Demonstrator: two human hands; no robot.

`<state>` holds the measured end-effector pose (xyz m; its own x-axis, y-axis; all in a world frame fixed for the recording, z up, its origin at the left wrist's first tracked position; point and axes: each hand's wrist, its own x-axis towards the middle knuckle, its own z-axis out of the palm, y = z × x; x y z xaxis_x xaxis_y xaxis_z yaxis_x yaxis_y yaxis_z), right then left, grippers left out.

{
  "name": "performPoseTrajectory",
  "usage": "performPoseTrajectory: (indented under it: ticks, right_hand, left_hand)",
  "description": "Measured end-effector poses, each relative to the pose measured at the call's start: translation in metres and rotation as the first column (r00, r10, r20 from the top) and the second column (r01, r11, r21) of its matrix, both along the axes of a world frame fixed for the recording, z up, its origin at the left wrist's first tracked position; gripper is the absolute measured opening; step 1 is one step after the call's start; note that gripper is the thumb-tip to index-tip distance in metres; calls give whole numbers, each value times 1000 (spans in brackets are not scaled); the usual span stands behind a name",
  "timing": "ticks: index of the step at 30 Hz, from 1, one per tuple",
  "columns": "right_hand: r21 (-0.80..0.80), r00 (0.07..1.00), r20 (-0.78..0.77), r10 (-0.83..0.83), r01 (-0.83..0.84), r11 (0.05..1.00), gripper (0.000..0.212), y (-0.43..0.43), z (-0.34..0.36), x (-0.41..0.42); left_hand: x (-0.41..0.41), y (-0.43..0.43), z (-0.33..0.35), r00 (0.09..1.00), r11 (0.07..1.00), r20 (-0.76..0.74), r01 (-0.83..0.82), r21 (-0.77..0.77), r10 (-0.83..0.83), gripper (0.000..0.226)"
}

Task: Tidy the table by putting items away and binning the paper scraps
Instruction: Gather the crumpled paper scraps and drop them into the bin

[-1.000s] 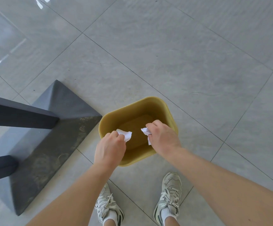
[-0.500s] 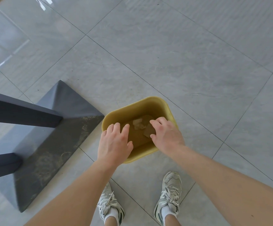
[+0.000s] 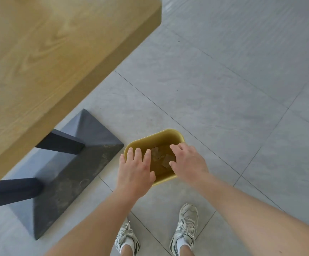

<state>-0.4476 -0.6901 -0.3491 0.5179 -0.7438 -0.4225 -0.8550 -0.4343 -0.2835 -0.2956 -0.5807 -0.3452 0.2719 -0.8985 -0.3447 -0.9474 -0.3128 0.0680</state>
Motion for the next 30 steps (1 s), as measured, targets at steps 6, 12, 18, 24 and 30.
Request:
performPoseTrajectory:
  ticks: [6, 12, 18, 24, 30]
  right_hand:
    - [-22, 997, 1, 74, -74, 997, 51, 14, 87, -11]
    - [-23, 997, 61, 51, -50, 998, 54, 25, 180, -15]
    - [-62, 991, 125, 56, -48, 997, 49, 33, 247, -8]
    - [-162, 975, 199, 100, -68, 984, 52, 28, 307, 5]
    - [-230, 947, 237, 217, -162, 960, 46, 30, 352, 41]
  left_hand:
    - [-27, 11, 88, 999, 1000, -28, -24, -17, 23, 66]
    - [-40, 28, 178, 996, 996, -44, -76, -55, 73, 68]
    - [-39, 39, 248, 991, 979, -19, -134, -156, 132, 61]
    - [-24, 47, 299, 974, 954, 3, -221, -201, 226, 62]
    - [2, 67, 336, 943, 915, 37, -310, -259, 330, 67]
